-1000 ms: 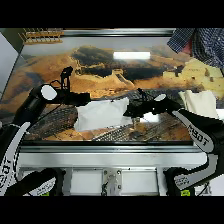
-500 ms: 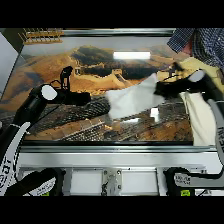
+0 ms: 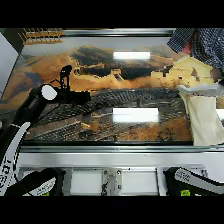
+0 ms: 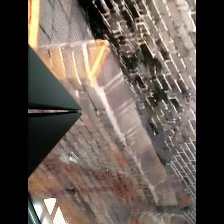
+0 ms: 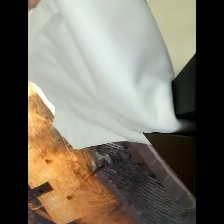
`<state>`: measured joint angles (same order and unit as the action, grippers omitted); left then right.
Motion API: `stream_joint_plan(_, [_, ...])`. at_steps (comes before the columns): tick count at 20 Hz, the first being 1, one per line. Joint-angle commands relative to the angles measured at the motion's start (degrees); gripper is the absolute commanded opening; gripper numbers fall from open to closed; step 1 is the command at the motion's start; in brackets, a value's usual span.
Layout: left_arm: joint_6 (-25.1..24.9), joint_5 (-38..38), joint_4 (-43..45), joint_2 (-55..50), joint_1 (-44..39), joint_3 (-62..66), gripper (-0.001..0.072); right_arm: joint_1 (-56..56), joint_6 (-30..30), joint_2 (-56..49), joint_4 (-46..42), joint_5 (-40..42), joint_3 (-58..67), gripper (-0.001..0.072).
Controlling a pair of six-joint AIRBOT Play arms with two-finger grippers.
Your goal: Fold the clothes and pants, and hang the long-sleeved shirts on hangers.
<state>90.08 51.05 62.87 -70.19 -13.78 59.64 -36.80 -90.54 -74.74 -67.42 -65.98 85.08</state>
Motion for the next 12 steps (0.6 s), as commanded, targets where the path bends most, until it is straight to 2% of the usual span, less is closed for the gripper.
stream_joint_plan(1, [-0.1, -0.3, 0.1, 0.0, 0.0, 0.0, 0.0009, -3.1, -0.3, 2.3, 0.6, 2.5, 0.6, 0.0009])
stream_joint_plan(5, [-0.1, -0.3, 0.1, 0.0, 0.0, 0.0, 0.0009, -3.1, -1.8, 6.4, -2.0, 3.5, 0.6, 0.0009])
stream_joint_plan(7, [-0.1, -0.3, 0.1, 0.0, 0.0, 0.0, 0.0009, -3.1, -5.5, 8.5, -8.1, 1.4, 0.6, 0.0008])
stream_joint_plan(12, [-0.1, -0.3, 0.1, 0.0, 0.0, 0.0, 0.0009, -3.1, -5.8, 10.3, -18.3, -7.9, -2.9, 0.0008])
